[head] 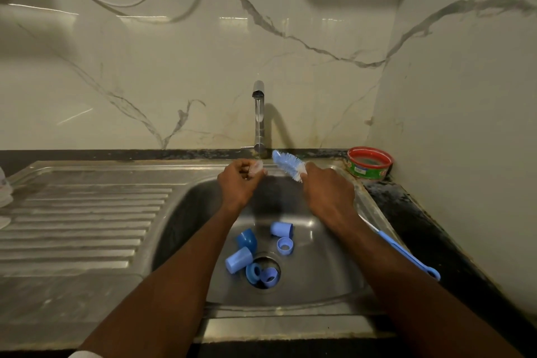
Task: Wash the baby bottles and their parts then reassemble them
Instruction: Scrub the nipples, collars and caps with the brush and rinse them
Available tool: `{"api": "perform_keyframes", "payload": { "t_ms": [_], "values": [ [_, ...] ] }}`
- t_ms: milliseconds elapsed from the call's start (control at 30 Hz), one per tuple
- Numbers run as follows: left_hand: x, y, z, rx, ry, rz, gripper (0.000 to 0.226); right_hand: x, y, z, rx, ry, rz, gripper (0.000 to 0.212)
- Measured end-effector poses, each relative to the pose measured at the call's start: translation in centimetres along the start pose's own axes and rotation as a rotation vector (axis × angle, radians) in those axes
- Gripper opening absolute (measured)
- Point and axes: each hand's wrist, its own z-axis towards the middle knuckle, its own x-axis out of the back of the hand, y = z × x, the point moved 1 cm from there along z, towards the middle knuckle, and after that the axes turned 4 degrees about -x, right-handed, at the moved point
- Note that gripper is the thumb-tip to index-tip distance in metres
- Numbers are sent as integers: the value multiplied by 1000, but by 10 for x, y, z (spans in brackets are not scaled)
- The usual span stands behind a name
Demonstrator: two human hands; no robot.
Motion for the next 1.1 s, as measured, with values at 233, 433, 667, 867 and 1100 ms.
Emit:
{"api": "perform_keyframes", "payload": {
  "t_ms": [233,433,667,867,1100],
  "values": [
    [-4,-2,-3,-60,-80,99,30,-4,3,1,-4,-4,-10,21],
    [0,-4,-2,-69,-69,88,31,-3,3,1,1,-4,-7,20],
    [4,0,-8,2,-192,189,43,-4,2,1,2,-50,-18,23],
    [2,5,-14,-41,-437,380,28,-6,1,-2,36,-174,-134,26],
    [19,3,-26,25,-551,506,22,1,-3,-15,45,-295,-165,34]
  ]
}}
